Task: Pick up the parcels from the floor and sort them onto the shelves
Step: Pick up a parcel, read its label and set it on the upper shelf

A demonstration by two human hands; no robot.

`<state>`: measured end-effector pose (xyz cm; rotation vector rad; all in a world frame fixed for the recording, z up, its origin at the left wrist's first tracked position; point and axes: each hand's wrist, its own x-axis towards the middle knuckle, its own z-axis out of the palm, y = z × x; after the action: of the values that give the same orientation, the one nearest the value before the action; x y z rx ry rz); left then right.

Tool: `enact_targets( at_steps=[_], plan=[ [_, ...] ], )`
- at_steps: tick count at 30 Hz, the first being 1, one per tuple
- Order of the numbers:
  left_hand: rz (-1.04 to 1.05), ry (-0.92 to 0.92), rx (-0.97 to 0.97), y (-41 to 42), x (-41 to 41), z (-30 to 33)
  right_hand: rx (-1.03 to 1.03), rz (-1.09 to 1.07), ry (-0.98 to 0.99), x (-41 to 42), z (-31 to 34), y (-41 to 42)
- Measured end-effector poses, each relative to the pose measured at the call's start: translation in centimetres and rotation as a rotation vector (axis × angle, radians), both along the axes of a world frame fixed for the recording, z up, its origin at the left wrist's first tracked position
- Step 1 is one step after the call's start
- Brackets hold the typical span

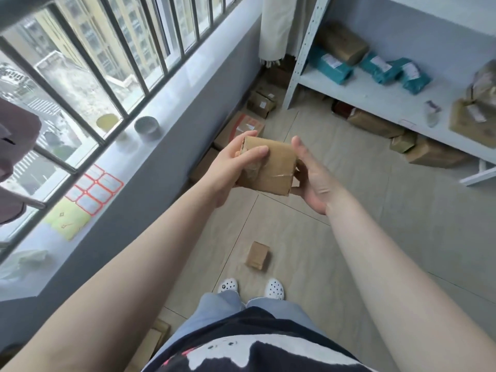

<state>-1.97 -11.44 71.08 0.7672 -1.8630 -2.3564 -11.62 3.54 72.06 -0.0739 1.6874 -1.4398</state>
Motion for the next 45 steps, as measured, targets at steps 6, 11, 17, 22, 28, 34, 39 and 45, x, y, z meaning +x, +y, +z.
enact_targets(
  at_steps=[6,11,17,22,28,34,39,45],
  plan=[
    [-0.133,-0.128,-0.035,0.0,-0.4,2.6,0.008,0.065,0.131,-0.1,1.1,0.4],
    [-0.218,-0.044,-0.037,-0.2,-0.2,3.6,0.085,0.071,0.064,-0.9,2.7,0.6],
    [-0.063,-0.099,-0.093,0.6,-0.8,4.6,0.165,0.164,0.056,-0.9,4.1,0.3],
    [-0.033,-0.200,-0.043,0.4,-1.4,5.5,0.029,0.136,0.213,-1.0,4.6,0.6],
    [-0.119,-0.199,0.008,0.4,-1.4,6.2,0.020,0.021,0.318,-1.0,5.1,0.6],
    [-0.189,-0.010,-0.138,0.2,-1.3,5.0,0.046,-0.040,0.253,-1.0,5.1,0.5],
    [-0.167,-0.009,-0.171,-0.7,-1.3,5.0,0.048,0.021,0.307,-1.7,5.5,0.8],
    [-0.298,-0.063,-0.273,-2.1,-1.8,5.9,0.078,0.163,0.361,-2.5,6.9,0.9]
  ],
)
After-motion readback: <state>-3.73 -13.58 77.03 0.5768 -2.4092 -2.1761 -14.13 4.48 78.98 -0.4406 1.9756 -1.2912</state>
